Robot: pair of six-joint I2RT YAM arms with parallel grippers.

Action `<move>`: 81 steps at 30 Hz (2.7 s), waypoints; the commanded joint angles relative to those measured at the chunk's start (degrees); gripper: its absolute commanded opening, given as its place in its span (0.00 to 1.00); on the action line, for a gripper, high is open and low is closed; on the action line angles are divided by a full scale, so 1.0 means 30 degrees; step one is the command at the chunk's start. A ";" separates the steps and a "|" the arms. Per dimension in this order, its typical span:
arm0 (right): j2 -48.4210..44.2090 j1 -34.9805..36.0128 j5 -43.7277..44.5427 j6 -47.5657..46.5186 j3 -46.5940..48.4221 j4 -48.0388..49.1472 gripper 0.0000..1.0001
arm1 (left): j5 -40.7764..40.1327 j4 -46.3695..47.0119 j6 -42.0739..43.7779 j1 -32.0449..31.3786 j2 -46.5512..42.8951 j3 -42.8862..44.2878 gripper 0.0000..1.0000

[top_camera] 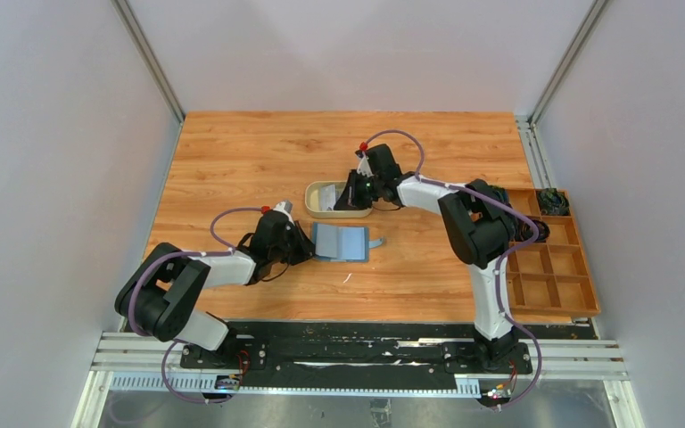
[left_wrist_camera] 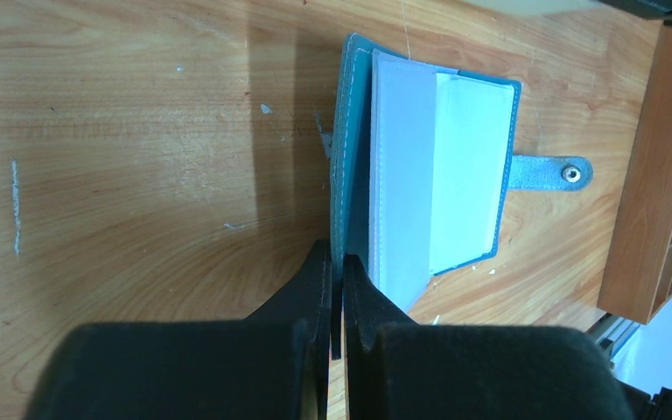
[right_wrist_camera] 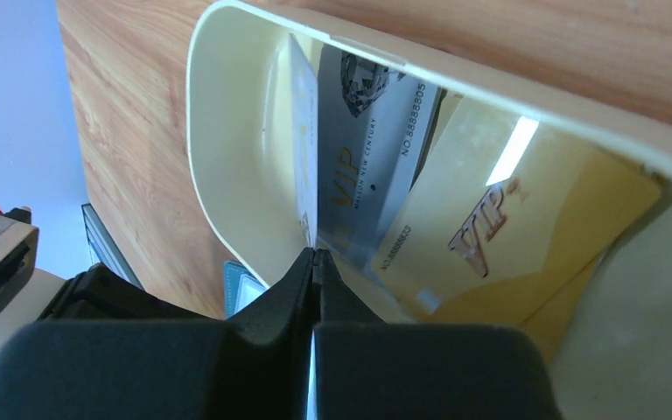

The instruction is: Take the credit cards out of the card holder

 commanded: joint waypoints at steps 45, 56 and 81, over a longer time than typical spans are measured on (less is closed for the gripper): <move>0.3434 0.0576 0.3027 -0.3236 0.7574 -0.8332 0.52 | -0.1490 -0.4635 0.1009 -0.0170 0.1748 -0.1153 0.00; 0.3575 0.0637 0.4142 -0.3630 0.7550 -0.9299 0.52 | -0.1474 -0.4561 0.1009 -0.0170 0.1812 -0.1164 0.00; 0.2378 0.1254 0.4309 -0.4130 0.8966 -0.9271 0.53 | -0.1268 -0.4407 0.0695 -0.0170 0.0913 -0.1452 0.00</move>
